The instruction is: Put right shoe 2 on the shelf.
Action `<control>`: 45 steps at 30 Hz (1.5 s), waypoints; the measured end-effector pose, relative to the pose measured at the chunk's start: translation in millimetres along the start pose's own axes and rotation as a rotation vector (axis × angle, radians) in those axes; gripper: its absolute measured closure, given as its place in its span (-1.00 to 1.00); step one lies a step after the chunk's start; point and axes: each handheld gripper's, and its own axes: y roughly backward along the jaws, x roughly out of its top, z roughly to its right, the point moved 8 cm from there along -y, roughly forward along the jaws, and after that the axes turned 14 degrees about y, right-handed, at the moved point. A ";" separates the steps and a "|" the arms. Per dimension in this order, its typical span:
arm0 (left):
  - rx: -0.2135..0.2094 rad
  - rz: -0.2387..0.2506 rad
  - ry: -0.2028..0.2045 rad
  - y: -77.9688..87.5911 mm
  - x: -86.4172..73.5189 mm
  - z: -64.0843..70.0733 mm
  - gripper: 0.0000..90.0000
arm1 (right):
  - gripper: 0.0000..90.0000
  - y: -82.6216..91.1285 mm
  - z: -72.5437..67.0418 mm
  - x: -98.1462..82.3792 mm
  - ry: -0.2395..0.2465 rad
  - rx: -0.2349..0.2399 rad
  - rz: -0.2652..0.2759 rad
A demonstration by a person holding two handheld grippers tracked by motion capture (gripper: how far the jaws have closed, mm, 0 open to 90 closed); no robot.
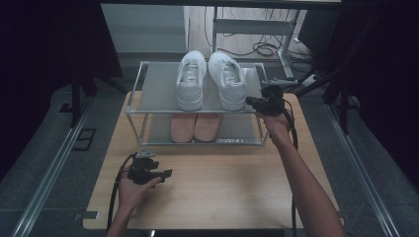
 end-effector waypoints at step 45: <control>-0.011 0.016 0.013 1.9 3.2 -3.6 -0.28 | 0.99 -14.3 -54.9 24.6 0.055 0.120 0.080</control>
